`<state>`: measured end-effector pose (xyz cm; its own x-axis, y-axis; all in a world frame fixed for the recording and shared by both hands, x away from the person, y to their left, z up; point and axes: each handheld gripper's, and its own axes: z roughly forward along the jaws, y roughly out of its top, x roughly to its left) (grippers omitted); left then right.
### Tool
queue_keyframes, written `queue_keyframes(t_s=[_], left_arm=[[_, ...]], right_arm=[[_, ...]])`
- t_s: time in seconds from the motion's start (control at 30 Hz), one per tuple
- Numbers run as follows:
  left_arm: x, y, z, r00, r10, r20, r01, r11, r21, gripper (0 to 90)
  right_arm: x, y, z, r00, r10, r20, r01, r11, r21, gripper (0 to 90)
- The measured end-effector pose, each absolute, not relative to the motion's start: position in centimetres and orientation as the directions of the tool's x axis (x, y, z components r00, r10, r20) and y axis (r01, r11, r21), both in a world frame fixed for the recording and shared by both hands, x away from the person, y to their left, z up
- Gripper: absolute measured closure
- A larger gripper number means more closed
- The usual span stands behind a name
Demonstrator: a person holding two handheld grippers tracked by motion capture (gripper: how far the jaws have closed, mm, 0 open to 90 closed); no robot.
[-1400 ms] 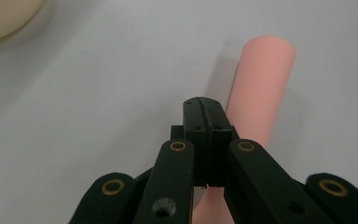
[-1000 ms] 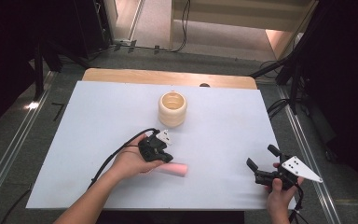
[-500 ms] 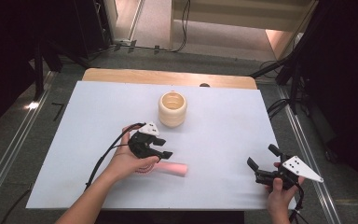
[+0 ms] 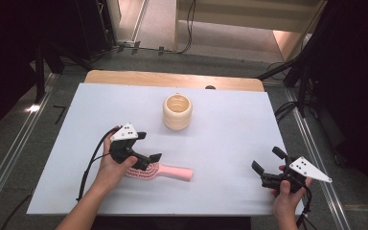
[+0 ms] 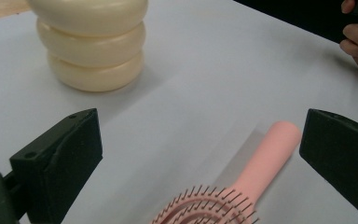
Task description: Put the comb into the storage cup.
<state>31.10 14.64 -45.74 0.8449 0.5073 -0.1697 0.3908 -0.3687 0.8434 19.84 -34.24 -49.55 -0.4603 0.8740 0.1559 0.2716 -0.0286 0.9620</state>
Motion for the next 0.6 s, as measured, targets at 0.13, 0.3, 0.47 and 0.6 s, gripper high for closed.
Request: queue_keyframes(t_s=[0.13,0.3,0.47,0.6], left_arm=[[30.7,16.1,-45.9,0.830,0.536,-0.158,0.389,-0.352,0.851,0.0],[30.3,17.8,-46.0,0.805,0.573,-0.152,0.381,-0.304,0.873,0.0],[29.7,19.0,-46.0,0.789,0.599,-0.138,0.369,-0.281,0.886,0.0],[29.3,19.8,-46.2,0.777,0.616,-0.133,0.376,-0.285,0.881,0.0]], right_arm=[[20.1,-33.6,-48.4,-0.495,0.856,0.153,0.278,-0.011,0.961,0.0],[20.5,-33.4,-47.5,-0.521,0.840,0.149,0.276,0.001,0.961,0.0],[20.9,-33.3,-46.9,-0.537,0.831,0.145,0.273,0.008,0.962,0.0],[21.1,-33.1,-46.5,-0.551,0.822,0.146,0.275,0.013,0.961,0.0]])
